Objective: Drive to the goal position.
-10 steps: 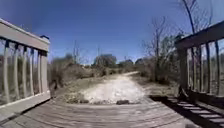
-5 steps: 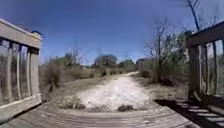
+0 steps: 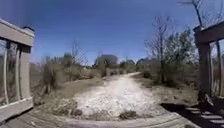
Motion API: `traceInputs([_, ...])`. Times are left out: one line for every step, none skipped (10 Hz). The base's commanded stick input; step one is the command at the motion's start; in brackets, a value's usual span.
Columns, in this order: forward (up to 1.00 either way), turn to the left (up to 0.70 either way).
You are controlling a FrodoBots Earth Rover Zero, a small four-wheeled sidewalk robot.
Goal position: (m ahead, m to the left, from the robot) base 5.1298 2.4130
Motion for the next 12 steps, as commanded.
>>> traceInputs([0.30,0.00])
traceInputs([0.30,0.00])
traceInputs([0.30,0.00])
traceInputs([0.30,0.00])
traceInputs([0.30,0.00])
traceInputs([0.30,0.00])
traceInputs([0.30,0.00])
traceInputs([0.30,0.00])
traceInputs([0.30,0.00])
traceInputs([0.30,0.00])
traceInputs([0.30,0.00])
traceInputs([0.30,0.00])
